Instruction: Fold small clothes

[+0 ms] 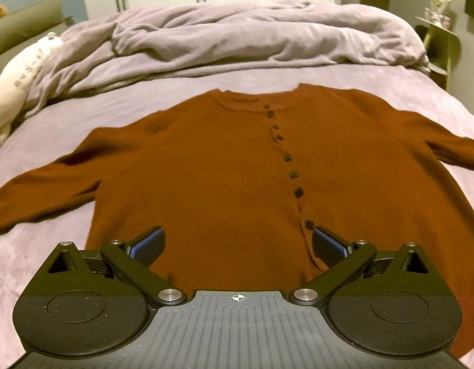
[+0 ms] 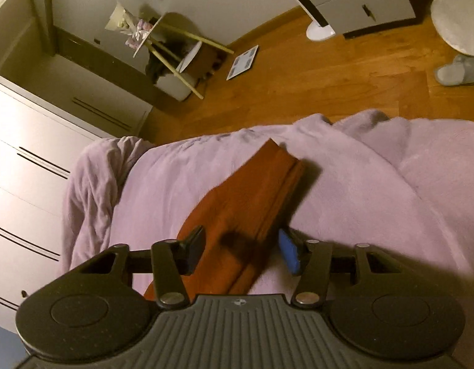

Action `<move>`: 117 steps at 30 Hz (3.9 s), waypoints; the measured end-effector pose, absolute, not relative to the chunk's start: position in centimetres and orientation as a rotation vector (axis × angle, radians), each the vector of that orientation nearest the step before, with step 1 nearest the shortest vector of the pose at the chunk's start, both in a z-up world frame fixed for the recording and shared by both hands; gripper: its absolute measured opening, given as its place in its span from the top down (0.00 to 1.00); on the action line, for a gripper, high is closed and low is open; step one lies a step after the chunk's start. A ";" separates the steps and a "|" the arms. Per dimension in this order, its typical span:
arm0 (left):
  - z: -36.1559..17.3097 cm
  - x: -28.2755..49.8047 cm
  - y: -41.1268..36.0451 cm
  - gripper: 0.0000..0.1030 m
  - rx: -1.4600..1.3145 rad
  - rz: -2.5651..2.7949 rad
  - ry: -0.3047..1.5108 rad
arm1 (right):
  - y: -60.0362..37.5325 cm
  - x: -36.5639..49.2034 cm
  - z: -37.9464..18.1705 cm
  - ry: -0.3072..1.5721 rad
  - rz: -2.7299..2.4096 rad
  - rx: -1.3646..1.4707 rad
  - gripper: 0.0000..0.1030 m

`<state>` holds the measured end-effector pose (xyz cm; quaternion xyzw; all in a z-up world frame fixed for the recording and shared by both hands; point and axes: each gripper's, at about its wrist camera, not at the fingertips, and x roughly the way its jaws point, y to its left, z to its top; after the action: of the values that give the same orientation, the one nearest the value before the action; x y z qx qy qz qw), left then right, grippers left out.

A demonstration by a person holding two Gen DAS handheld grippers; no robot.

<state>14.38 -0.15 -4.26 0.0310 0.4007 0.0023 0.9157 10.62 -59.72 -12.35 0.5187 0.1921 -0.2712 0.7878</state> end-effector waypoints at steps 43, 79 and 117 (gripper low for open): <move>-11.1 30.6 -10.4 0.92 -0.571 -0.527 1.147 | -32.7 12.0 -10.2 0.624 -0.164 -0.178 0.58; -9.7 31.4 11.0 0.94 -0.570 -0.212 0.958 | -22.7 19.6 -10.5 0.613 -0.047 -0.451 0.45; -9.8 30.1 12.4 0.94 -0.302 -0.112 0.844 | -22.3 22.4 -12.1 0.618 -0.095 -0.566 0.86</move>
<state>30.12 12.40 -9.85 -0.1461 0.4079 -0.0542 0.8996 22.39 -22.30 -12.10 -0.2746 0.2998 -0.0462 0.9125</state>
